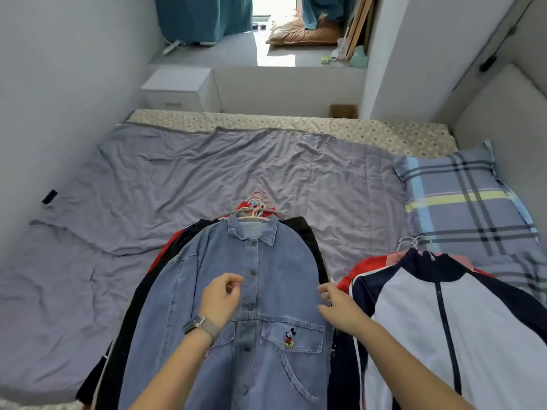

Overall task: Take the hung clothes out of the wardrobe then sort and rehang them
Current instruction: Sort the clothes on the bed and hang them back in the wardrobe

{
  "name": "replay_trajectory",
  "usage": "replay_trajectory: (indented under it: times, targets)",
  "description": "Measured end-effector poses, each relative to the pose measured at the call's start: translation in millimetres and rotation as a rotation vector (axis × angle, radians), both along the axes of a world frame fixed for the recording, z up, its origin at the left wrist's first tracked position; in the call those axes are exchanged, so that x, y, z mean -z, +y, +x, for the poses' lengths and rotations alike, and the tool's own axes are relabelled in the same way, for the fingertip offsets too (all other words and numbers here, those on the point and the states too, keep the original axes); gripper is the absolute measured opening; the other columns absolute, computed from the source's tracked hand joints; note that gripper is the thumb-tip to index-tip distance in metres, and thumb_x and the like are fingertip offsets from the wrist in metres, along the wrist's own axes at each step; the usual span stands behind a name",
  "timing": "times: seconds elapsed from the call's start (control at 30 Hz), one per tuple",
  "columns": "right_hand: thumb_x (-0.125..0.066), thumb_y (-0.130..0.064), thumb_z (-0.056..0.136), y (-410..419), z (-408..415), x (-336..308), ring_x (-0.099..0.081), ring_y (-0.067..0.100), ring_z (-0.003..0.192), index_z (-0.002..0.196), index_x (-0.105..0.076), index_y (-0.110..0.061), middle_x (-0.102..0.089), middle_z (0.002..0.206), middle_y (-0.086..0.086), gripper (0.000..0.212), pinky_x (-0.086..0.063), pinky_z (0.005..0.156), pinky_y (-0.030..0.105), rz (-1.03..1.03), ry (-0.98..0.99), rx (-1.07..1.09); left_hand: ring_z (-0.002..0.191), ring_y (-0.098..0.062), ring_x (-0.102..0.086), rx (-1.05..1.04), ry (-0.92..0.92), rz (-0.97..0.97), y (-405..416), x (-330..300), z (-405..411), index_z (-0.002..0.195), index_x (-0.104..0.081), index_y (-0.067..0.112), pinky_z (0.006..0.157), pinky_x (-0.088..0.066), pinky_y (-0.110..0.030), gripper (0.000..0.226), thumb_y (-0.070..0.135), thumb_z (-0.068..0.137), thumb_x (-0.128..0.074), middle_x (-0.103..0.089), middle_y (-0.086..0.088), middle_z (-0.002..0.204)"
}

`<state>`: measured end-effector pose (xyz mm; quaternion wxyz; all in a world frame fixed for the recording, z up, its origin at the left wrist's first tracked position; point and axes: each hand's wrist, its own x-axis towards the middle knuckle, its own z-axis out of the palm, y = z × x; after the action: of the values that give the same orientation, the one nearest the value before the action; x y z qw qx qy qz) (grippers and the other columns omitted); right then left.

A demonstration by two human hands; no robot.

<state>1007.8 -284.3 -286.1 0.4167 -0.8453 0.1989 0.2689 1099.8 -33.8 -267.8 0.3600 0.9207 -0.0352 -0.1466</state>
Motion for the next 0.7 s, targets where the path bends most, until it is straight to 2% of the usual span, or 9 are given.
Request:
replay_trajectory:
  times: [0.07,0.17,0.23,0.3,0.37,0.4,0.53,0.63,0.7]
  targets:
    - [-0.049,-0.016,0.095,15.1,16.0,8.4,-0.049,0.015,0.106,0.136,-0.039,-0.016,-0.046,0.134,0.004,0.042,-0.044,0.086,0.027,-0.006,0.001,0.04,0.087,-0.016,-0.061,0.005,0.007,0.09,15.3,27.9,49.0,0.096,-0.066,0.015,0.079,-0.047,-0.027,0.016,0.009,0.087,-0.054,-0.065,0.002,0.093]
    - [-0.049,-0.016,0.096,31.3,34.2,23.8,-0.048,0.012,0.102,0.135,-0.04,-0.018,-0.045,0.134,0.002,0.04,-0.042,0.083,0.024,-0.004,0.004,0.056,0.102,-0.025,-0.06,0.058,0.032,0.282,35.0,73.0,117.6,0.103,-0.063,0.018,0.088,-0.048,-0.042,0.019,0.02,0.086,-0.054,-0.065,-0.004,0.109]
    - [-0.048,-0.016,0.097,36.3,42.3,33.7,-0.049,0.013,0.107,0.136,-0.039,-0.019,-0.044,0.135,0.0,0.04,-0.041,0.081,0.021,-0.013,0.011,0.056,0.112,-0.028,-0.055,0.113,0.084,0.403,42.1,92.4,151.2,0.113,-0.059,0.014,0.092,-0.046,-0.045,0.028,0.025,0.088,-0.054,-0.058,-0.008,0.121]
    - [-0.048,-0.017,0.097,36.5,48.4,43.3,-0.052,0.017,0.114,0.135,-0.039,-0.02,-0.044,0.134,-0.002,0.039,-0.043,0.079,0.02,-0.025,0.014,0.077,0.116,-0.027,-0.051,0.246,0.104,0.662,45.8,106.5,173.8,0.118,-0.053,0.014,0.094,-0.042,-0.046,0.033,0.032,0.09,-0.051,-0.053,-0.007,0.126]
    - [-0.047,-0.016,0.097,33.9,51.5,52.3,-0.054,0.015,0.109,0.133,-0.04,-0.022,-0.043,0.128,-0.006,0.037,-0.045,0.077,0.022,-0.033,0.004,0.106,0.121,-0.022,-0.046,0.455,0.043,0.928,47.8,121.2,189.3,0.126,-0.044,0.017,0.099,-0.035,-0.049,0.039,0.037,0.092,-0.048,-0.047,-0.002,0.131]
    - [-0.047,-0.015,0.097,32.6,53.3,58.0,-0.052,0.012,0.105,0.132,-0.04,-0.022,-0.043,0.124,-0.008,0.037,-0.045,0.077,0.02,-0.041,-0.004,0.119,0.125,-0.02,-0.043,0.511,0.021,0.974,48.2,129.9,197.7,0.13,-0.039,0.017,0.101,-0.032,-0.05,0.044,0.038,0.093,-0.048,-0.044,-0.001,0.136]
    - [-0.047,-0.006,0.094,26.9,58.2,74.3,-0.05,0.001,0.111,0.116,-0.047,-0.028,-0.053,0.117,-0.012,0.031,-0.04,0.096,0.017,-0.059,-0.077,0.215,0.139,-0.019,-0.025,0.454,0.119,0.911,45.2,158.0,231.6,0.145,-0.018,0.012,0.107,-0.025,-0.05,0.065,0.04,0.094,-0.046,-0.023,-0.003,0.152]
    - [-0.046,-0.001,0.091,20.7,56.9,81.6,-0.054,-0.004,0.105,0.106,-0.051,-0.031,-0.06,0.11,-0.014,0.034,-0.038,0.088,0.008,-0.06,-0.104,0.32,0.145,-0.021,-0.006,0.41,0.226,0.868,45.7,181.6,253.7,0.149,0.0,0.008,0.113,-0.018,-0.052,0.078,0.046,0.094,-0.042,-0.001,-0.005,0.158]
    - [-0.046,0.0,0.089,15.4,53.9,88.2,-0.056,-0.005,0.103,0.104,-0.053,-0.031,-0.062,0.106,-0.015,0.035,-0.037,0.081,0.004,-0.066,-0.108,0.364,0.145,-0.025,-0.006,0.337,0.234,0.773,47.8,199.0,269.2,0.148,0.002,0.006,0.113,-0.018,-0.052,0.091,0.051,0.089,-0.05,-0.001,-0.009,0.158]
